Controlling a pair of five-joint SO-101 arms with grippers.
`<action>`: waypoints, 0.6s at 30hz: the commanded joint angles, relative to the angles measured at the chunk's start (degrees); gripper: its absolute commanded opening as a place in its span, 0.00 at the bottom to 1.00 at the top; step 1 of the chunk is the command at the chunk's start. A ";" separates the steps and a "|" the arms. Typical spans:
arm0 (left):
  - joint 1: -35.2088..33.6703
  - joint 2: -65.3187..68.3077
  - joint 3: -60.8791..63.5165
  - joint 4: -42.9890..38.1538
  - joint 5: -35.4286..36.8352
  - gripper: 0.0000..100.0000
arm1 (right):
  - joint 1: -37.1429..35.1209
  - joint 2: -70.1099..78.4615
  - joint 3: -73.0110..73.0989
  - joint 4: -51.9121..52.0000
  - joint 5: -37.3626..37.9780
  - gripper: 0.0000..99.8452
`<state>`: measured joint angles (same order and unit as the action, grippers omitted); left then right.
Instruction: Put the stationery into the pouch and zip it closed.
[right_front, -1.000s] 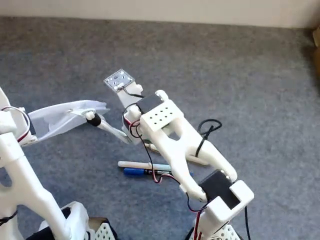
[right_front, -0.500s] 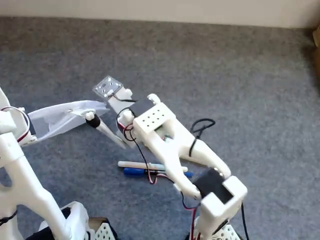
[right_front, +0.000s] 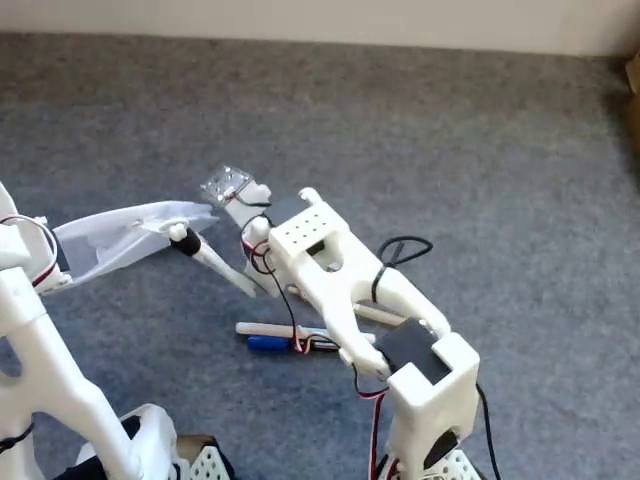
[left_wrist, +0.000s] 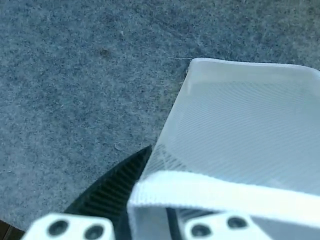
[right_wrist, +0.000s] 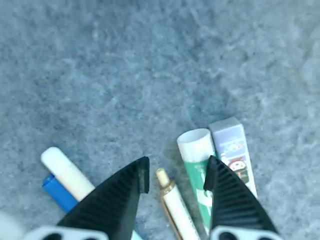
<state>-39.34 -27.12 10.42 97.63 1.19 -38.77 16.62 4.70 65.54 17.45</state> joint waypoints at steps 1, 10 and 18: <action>-1.63 1.71 1.63 -1.14 0.44 0.01 | 1.27 -0.13 -1.45 -0.84 0.70 0.17; -1.36 1.71 1.63 -0.97 0.44 0.01 | 2.15 0.57 -1.10 -0.84 6.95 0.17; -1.27 1.71 1.63 -1.05 0.44 0.01 | 2.59 6.11 -1.54 -0.48 7.03 0.13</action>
<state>-39.34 -27.12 10.42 97.45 1.19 -37.63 22.59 4.35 65.01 23.87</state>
